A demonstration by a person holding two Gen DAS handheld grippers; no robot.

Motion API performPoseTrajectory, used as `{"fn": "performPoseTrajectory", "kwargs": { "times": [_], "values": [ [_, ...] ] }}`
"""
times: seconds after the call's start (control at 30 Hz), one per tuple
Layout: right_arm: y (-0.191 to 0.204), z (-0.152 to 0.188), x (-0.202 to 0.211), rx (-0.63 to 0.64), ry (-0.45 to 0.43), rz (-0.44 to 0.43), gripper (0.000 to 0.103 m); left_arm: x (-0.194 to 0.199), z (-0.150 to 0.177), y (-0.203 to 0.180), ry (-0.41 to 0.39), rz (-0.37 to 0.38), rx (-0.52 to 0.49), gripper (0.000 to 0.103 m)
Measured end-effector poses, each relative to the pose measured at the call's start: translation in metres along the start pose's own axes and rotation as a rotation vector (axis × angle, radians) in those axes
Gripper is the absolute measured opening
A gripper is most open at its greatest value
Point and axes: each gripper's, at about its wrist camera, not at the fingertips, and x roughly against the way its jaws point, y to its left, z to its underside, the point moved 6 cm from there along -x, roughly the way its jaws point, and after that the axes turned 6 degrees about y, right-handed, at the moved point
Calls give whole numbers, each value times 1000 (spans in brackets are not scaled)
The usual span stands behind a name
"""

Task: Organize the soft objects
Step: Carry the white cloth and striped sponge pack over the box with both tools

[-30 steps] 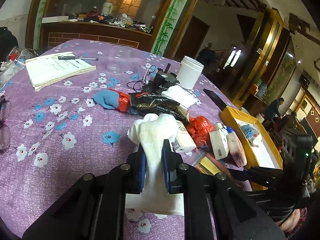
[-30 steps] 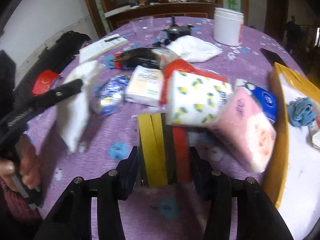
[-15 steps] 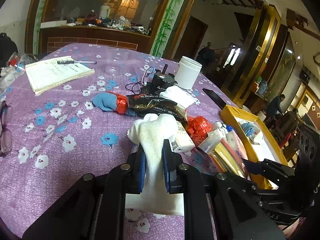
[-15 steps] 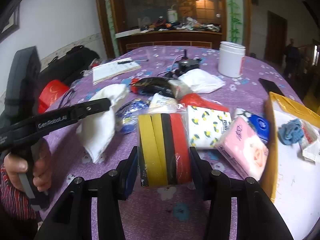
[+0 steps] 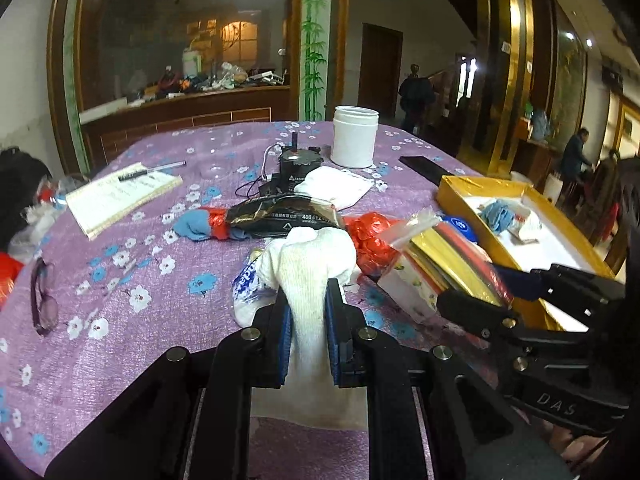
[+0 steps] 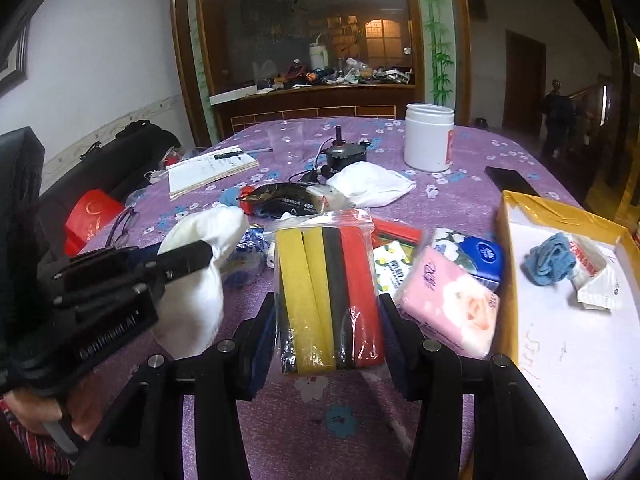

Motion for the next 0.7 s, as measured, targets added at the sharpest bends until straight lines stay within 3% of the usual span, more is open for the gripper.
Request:
{"fn": "performPoseTrajectory", "kwargs": {
  "times": [0.7],
  "values": [
    [-17, 7, 32, -57, -48, -28, 49, 7, -1, -26, -3, -102, -79, 12]
  ]
}}
